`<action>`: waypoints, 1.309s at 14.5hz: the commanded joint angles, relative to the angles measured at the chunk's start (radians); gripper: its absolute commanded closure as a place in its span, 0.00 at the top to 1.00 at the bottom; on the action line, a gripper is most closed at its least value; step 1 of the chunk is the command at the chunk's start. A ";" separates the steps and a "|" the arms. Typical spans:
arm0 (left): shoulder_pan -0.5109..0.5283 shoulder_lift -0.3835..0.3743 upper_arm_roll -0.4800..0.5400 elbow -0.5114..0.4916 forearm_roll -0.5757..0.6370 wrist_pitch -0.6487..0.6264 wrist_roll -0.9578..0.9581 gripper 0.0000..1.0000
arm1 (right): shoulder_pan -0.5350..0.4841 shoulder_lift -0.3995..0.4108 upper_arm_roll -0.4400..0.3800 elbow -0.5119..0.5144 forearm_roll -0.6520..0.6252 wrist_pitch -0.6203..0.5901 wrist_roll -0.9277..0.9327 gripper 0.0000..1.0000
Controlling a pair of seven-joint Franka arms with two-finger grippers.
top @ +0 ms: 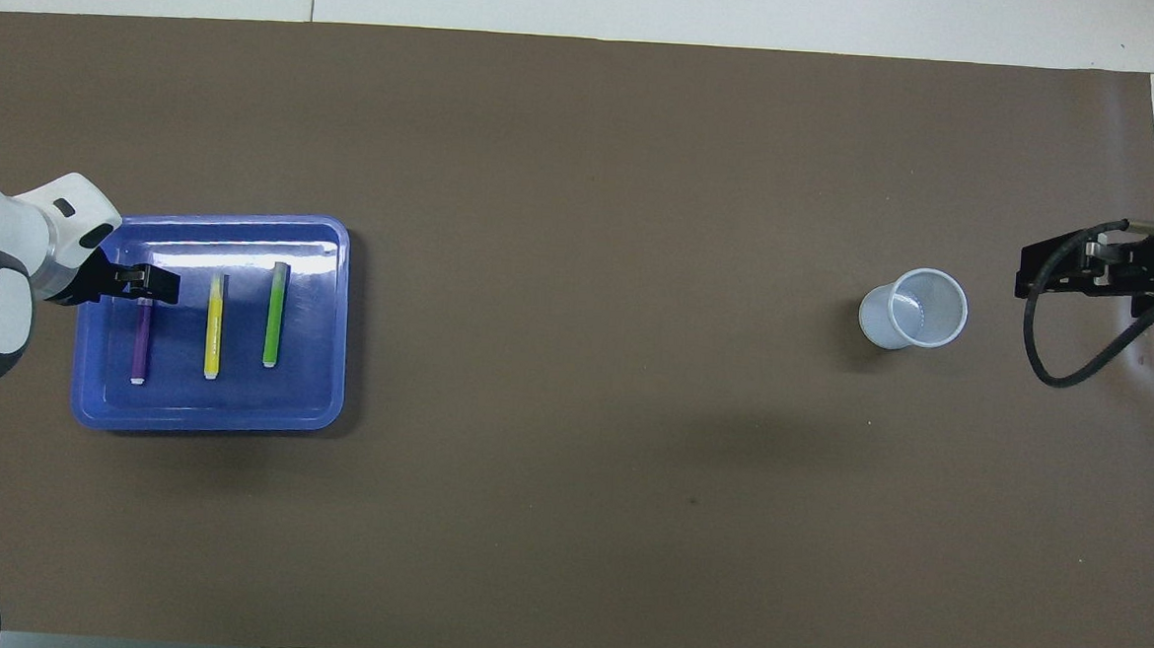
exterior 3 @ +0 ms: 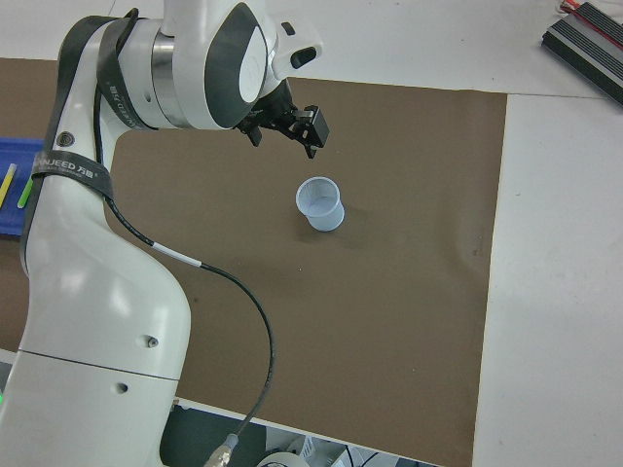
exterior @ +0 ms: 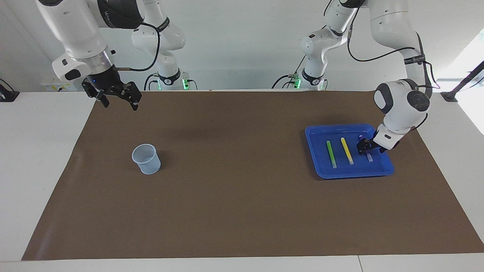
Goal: Right arm passes pens to left for tray arrangement
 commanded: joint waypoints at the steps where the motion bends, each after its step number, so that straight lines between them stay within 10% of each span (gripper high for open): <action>1: -0.047 -0.033 0.004 0.052 0.013 -0.101 -0.021 1.00 | -0.020 -0.013 0.003 -0.012 0.043 -0.004 -0.031 1.00; 10: -0.225 -0.283 0.056 0.087 -0.128 -0.378 -0.026 1.00 | -0.014 -0.027 0.002 -0.036 -0.017 0.000 -0.102 1.00; 19: -0.396 -0.295 0.178 0.506 -0.148 -0.857 -0.033 1.00 | -0.019 -0.027 0.003 -0.033 -0.001 -0.004 -0.102 1.00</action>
